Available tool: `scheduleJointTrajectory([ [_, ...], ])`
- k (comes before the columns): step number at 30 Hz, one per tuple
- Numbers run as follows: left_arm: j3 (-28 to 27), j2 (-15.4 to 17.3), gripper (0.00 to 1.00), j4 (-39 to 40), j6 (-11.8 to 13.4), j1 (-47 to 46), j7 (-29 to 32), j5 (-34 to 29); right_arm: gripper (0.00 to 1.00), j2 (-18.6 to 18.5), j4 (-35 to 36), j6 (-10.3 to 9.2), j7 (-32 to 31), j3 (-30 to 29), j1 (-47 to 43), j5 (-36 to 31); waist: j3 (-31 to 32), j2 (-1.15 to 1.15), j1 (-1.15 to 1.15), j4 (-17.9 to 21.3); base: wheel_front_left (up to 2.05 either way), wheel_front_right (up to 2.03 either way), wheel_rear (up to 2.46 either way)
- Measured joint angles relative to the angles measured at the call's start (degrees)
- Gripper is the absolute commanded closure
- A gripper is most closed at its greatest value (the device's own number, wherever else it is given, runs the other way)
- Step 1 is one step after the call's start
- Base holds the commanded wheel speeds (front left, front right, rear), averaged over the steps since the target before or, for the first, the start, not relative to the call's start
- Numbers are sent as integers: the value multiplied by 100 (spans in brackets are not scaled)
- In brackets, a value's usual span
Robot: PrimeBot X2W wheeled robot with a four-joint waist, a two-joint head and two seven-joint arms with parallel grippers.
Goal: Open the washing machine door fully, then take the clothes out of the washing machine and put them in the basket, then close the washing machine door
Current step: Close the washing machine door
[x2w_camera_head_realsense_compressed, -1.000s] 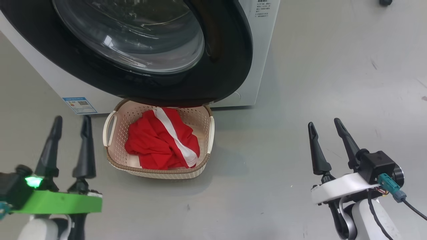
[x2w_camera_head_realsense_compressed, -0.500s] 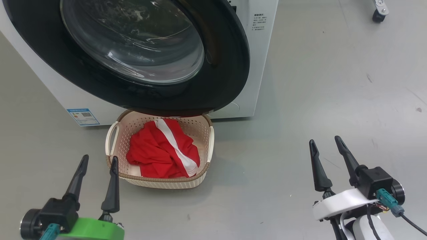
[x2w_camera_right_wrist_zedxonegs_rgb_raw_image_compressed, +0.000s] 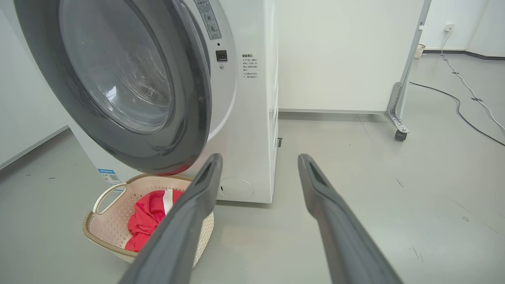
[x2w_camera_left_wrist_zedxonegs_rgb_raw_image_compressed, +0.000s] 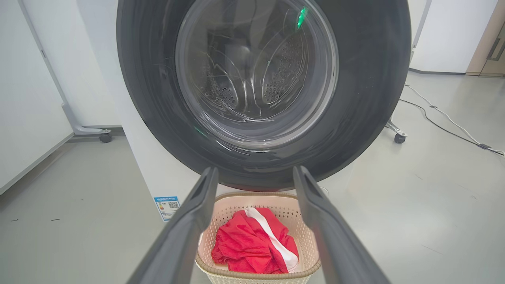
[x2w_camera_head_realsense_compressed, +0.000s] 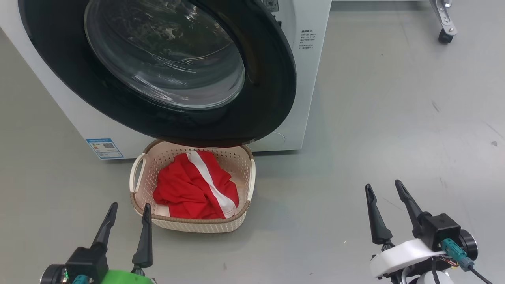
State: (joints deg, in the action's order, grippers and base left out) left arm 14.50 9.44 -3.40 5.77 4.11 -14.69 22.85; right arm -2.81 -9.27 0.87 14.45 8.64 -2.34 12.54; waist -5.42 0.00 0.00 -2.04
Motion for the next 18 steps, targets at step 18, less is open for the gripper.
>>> scheduleJointTrajectory([
  [18,-4,-145,0,-116,47,125,0,-127,0,12,-35,-10,0,55,-60,0,153,0,0,-32,0,0,0],
])
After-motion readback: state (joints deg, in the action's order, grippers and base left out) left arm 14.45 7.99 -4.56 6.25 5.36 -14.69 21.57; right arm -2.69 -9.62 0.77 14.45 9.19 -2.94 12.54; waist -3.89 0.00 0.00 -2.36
